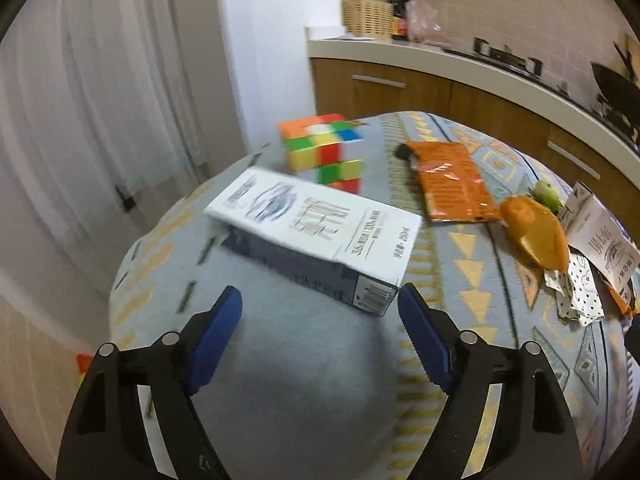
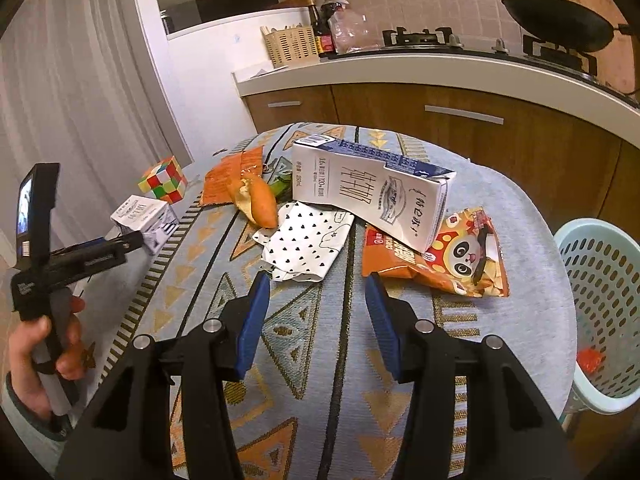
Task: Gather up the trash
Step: 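Grasp the white milk carton with the left tool while the right tool grasps the blue carton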
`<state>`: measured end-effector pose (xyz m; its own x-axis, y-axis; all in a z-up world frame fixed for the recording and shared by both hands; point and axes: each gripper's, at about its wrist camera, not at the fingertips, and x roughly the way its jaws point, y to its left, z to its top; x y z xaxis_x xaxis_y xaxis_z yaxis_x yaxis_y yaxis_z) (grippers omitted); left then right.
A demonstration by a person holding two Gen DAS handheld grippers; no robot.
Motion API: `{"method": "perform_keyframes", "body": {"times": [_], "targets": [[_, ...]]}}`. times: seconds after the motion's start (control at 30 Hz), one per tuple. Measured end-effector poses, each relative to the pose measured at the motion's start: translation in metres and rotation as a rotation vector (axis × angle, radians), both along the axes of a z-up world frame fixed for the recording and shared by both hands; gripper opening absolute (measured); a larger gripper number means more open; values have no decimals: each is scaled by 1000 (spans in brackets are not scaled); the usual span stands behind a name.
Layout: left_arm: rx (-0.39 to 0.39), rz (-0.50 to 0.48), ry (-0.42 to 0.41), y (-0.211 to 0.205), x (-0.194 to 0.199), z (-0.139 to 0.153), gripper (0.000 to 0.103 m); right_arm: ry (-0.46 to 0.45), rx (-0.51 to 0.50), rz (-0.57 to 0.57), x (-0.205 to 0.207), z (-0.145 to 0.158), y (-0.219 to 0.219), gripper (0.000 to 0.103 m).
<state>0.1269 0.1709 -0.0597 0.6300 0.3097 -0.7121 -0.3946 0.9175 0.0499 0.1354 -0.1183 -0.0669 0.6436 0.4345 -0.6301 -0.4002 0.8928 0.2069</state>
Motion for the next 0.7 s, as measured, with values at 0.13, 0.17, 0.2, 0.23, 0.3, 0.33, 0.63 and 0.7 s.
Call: {"method": "perform_keyframes", "body": {"times": [0.13,0.17,0.2,0.23,0.3,0.33,0.63,0.7], "targets": [[-5,92,-5,35,-28,2,79,-3,-3,1,-1,0,2,49],[-14,120,-4,45,-34,3,79,-2,-1,1,-1,0,2,49],[-29,144,-5,56,-40,4,77,-2,1,0,0,0,2,49],[-41,152,-7,61,-42,5,77,-1,3,-1,0,0,1,50],[-90,151,-28,69,-46,9,78,2,8,0,1,0,0,50],[-133,132,-49,69,-44,13,78,4,9,1,1,0,0,50],[-120,194,-11,50,12,14,89,-3,20,14,-2,0,0,50],[-122,233,23,56,24,7,89,-10,23,16,-4,1,1,50]]}}
